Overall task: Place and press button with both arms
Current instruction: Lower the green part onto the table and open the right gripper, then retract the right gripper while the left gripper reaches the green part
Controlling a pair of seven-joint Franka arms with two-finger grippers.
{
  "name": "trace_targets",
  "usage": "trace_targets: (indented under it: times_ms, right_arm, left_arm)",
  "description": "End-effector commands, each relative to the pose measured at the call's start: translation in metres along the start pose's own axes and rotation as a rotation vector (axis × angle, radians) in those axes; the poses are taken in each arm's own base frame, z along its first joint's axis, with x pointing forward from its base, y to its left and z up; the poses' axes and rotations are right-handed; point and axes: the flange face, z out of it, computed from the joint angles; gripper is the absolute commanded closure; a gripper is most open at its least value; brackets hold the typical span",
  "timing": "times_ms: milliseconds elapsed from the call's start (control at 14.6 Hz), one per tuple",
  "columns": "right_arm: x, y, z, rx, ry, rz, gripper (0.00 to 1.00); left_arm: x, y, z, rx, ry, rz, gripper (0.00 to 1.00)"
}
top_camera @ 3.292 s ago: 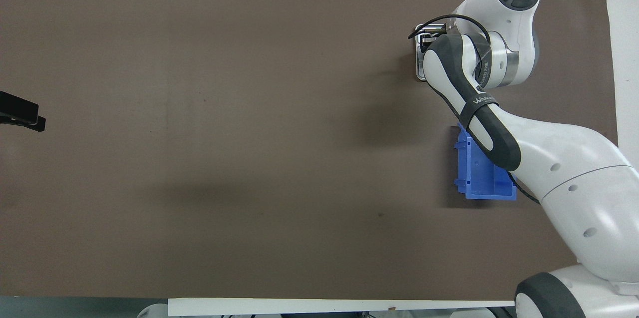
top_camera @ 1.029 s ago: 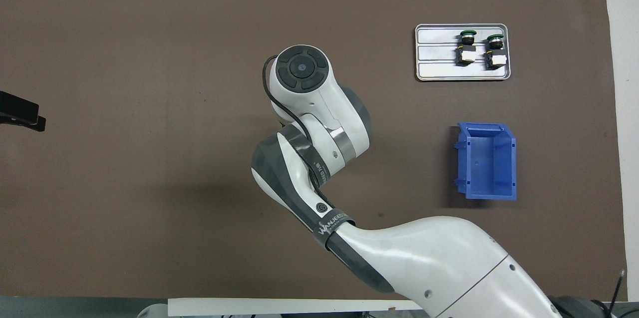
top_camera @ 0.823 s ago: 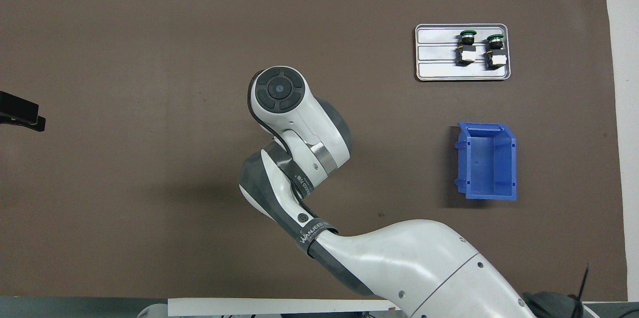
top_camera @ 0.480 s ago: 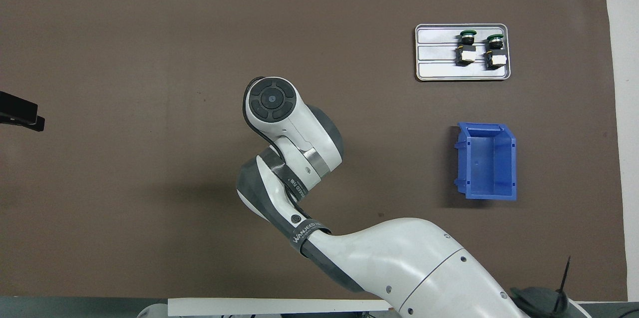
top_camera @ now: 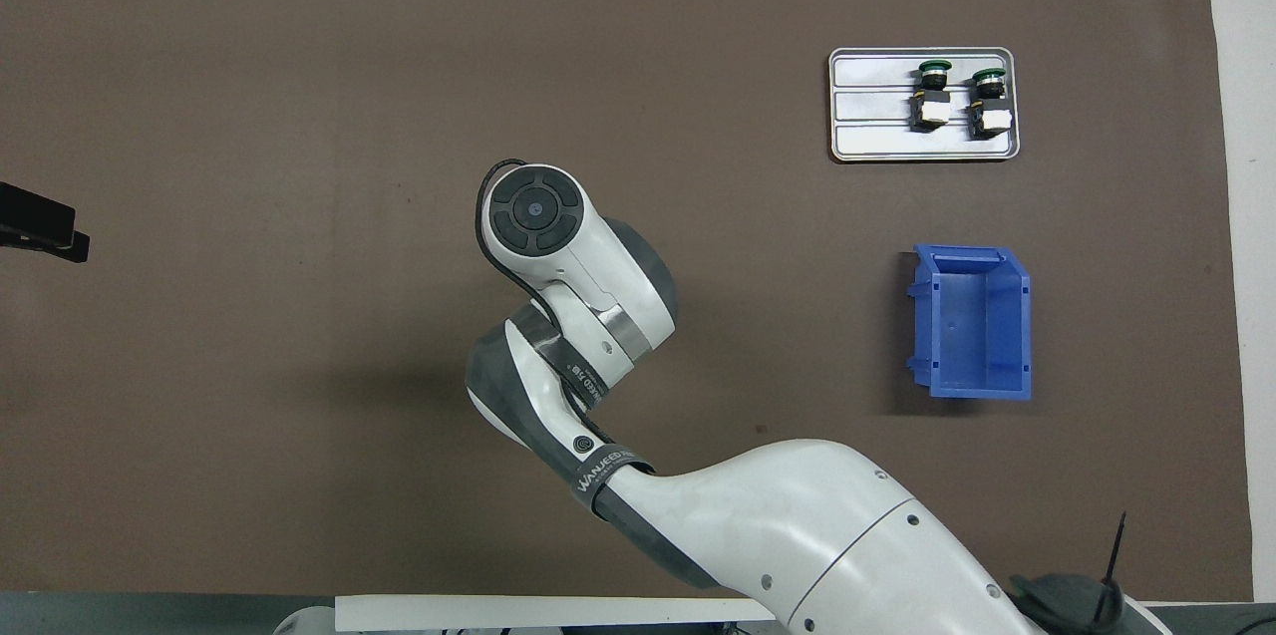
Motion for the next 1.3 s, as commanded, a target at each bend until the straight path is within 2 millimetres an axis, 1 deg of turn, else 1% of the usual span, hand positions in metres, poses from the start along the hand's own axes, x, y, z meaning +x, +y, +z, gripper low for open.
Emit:
trace_targets:
  times_ms: [0, 137, 206, 274, 412, 480, 617, 686, 892, 960, 1029, 1166, 1235]
  right_arm:
    - [0.001, -0.006, -0.003, 0.021, -0.004, 0.003, 0.02]
    - [0.008, -0.015, -0.011, 0.027, -0.011, 0.015, 0.01]
    - [0.015, -0.027, -0.026, 0.037, -0.022, 0.011, 0.01]
    - [0.027, -0.034, -0.035, 0.021, -0.007, -0.024, 0.01]
    - [0.043, -0.037, -0.069, -0.004, 0.002, -0.146, 0.02]
    - [0.059, -0.042, -0.085, -0.019, 0.01, -0.196, 0.02]
    - [0.098, -0.05, -0.124, -0.055, 0.023, -0.315, 0.02]
    - [0.123, -0.054, -0.146, -0.075, 0.029, -0.391, 0.02]
    - [0.227, -0.066, -0.215, -0.13, 0.01, -0.653, 0.02]
    - [0.255, -0.066, -0.233, -0.144, 0.001, -0.723, 0.02]
    - [0.28, -0.065, -0.246, -0.16, -0.009, -0.786, 0.02]
    - [0.33, -0.059, -0.277, -0.171, -0.026, -0.89, 0.02]
    - [0.351, -0.054, -0.292, -0.172, -0.035, -0.942, 0.02]
  left_arm:
    - [-0.005, -0.001, -0.001, 0.011, 0.008, -0.005, 0.0]
    - [-0.005, 0.0, -0.001, 0.012, 0.008, -0.003, 0.0]
    - [-0.005, 0.002, -0.001, 0.012, 0.009, 0.001, 0.0]
    - [-0.005, 0.004, -0.001, 0.013, 0.008, 0.004, 0.0]
    - [-0.005, 0.0, -0.001, 0.012, 0.008, -0.005, 0.0]
    - [-0.005, -0.001, -0.001, 0.011, 0.009, -0.006, 0.0]
    - [-0.005, 0.0, -0.001, 0.012, 0.008, -0.008, 0.0]
    - [-0.005, 0.003, 0.001, 0.013, 0.003, -0.02, 0.0]
    - [-0.008, 0.017, 0.014, 0.011, 0.02, -0.151, 0.0]
    - [-0.009, 0.03, 0.015, 0.014, 0.025, -0.162, 0.0]
    - [-0.01, 0.038, 0.015, 0.016, 0.024, -0.149, 0.0]
    - [-0.011, 0.043, 0.02, 0.015, 0.031, -0.176, 0.0]
    - [-0.013, 0.051, 0.023, 0.015, 0.045, -0.202, 0.0]
